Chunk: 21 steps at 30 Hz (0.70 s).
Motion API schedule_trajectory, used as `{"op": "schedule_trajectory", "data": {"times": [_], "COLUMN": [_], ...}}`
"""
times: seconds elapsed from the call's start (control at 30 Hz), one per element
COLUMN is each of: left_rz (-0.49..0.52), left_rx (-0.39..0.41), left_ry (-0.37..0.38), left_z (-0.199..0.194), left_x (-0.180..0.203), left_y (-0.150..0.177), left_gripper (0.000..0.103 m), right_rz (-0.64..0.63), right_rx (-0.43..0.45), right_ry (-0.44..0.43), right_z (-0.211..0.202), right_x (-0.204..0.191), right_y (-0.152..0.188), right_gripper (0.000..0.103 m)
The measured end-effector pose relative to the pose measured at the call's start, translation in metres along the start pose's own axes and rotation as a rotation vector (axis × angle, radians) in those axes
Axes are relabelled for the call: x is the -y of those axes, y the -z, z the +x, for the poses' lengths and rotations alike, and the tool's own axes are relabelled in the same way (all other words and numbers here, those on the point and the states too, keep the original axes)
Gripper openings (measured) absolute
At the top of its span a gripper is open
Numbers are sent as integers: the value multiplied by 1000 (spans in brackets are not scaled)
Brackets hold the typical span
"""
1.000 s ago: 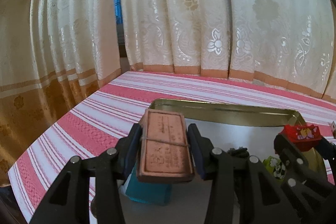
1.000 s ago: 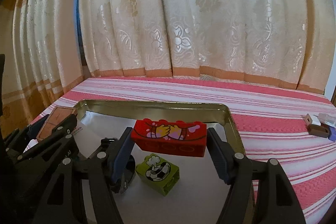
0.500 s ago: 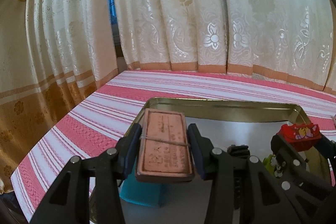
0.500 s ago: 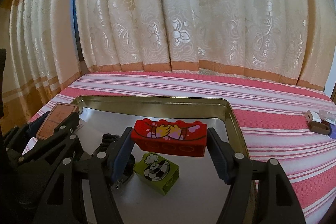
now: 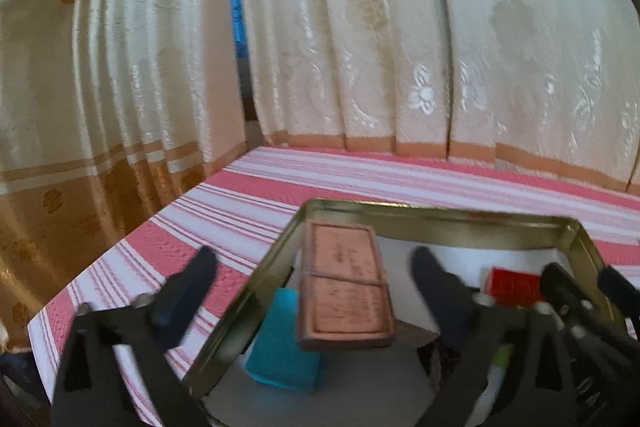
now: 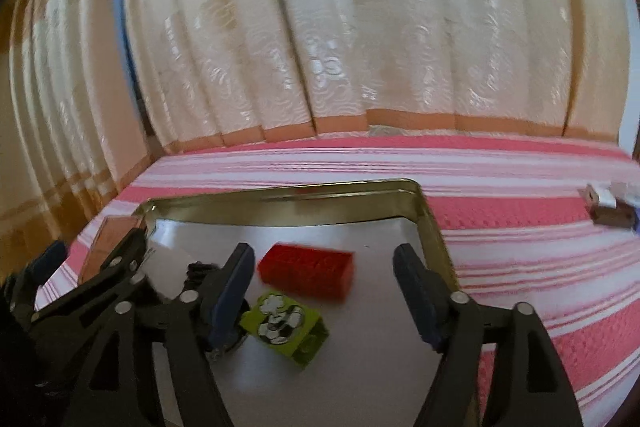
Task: Organize rigid objects
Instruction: 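Lower the copper case and red block into the tray and open both grippers, then withdraw both grippers from the tray toward the brown brush and purple block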
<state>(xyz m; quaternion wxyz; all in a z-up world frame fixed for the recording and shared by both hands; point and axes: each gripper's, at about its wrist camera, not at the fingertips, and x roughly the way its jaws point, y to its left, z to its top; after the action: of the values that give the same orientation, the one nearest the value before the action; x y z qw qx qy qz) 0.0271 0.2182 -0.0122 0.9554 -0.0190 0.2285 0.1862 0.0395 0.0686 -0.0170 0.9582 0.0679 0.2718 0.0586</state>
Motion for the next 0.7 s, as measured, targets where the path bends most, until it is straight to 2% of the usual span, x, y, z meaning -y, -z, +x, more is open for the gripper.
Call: {"op": "schedule_trajectory", "data": {"times": [0.03,0.13,0.7], "left_rz": [-6,-13,-44], "left_rx": [4,-3,-8], "left_ry": [12,14,-4], "left_z": [0,1,1], "left_x": [-1,-2,-6], "left_y": [0,-1,1], "left_gripper": [103,103,103], "right_rz": [23,66,11], "right_rx": [2,9,109], "right_ry": [-2,-7,14], "right_z": [-1,-4,-26], "right_x": [4,13,9], "right_y": [0,1,2], "right_gripper": [86,86,86]}}
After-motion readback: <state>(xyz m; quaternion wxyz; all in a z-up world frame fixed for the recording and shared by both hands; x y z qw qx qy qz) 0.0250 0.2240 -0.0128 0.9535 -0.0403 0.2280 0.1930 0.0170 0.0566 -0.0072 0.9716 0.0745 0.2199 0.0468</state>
